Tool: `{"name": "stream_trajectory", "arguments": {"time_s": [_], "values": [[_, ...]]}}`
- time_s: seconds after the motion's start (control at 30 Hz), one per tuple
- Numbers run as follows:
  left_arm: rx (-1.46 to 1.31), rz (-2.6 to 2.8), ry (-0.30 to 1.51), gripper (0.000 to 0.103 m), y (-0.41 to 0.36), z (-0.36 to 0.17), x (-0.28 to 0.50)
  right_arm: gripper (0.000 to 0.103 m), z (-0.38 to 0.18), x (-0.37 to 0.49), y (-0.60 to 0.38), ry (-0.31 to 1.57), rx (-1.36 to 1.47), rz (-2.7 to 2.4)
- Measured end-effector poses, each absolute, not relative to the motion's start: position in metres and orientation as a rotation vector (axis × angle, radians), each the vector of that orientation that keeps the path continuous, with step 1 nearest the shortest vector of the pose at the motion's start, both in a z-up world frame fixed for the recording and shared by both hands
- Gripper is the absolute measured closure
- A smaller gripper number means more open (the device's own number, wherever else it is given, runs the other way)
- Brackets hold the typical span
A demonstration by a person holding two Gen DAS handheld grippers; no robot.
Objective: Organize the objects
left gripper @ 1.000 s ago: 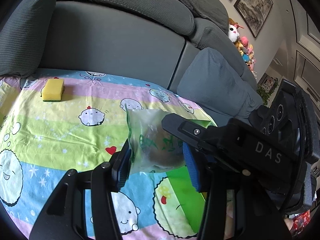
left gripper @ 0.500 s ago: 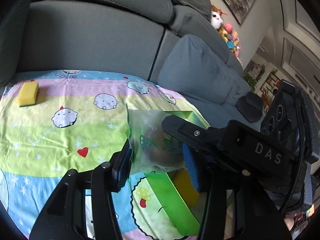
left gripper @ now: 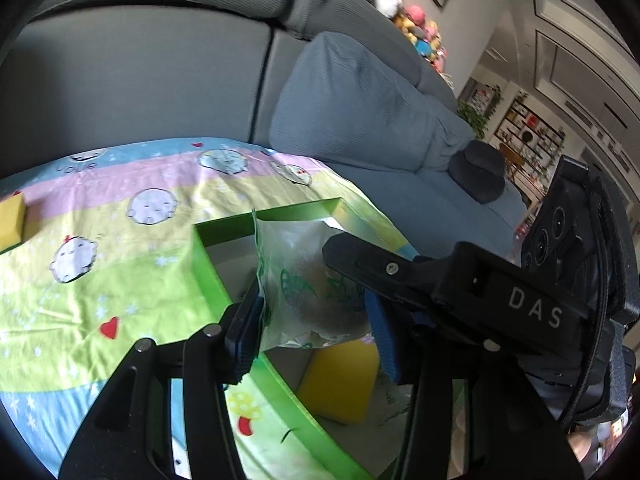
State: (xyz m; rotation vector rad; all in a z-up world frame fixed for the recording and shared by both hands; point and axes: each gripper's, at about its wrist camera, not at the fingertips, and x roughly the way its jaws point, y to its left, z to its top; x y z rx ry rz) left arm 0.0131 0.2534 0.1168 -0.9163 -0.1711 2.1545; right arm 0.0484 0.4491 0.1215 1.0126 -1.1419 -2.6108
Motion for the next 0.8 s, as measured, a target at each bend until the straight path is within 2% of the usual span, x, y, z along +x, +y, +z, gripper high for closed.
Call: {"name": "stream_trajectory", "arguments": {"time_s": [0.43, 0.8], "values": [[-0.967, 1.986, -0.083, 0.055, 0.309, 0.103, 0.005, 0.038, 0.108, 0.061, 0.496, -1.302, 1.039, -2.717], [-1.014, 1.906, -0.138, 0.056, 0.323, 0.083, 0.007, 0.038, 0.096, 0.066, 0.513, -1.328, 1.142, -2.77]]}}
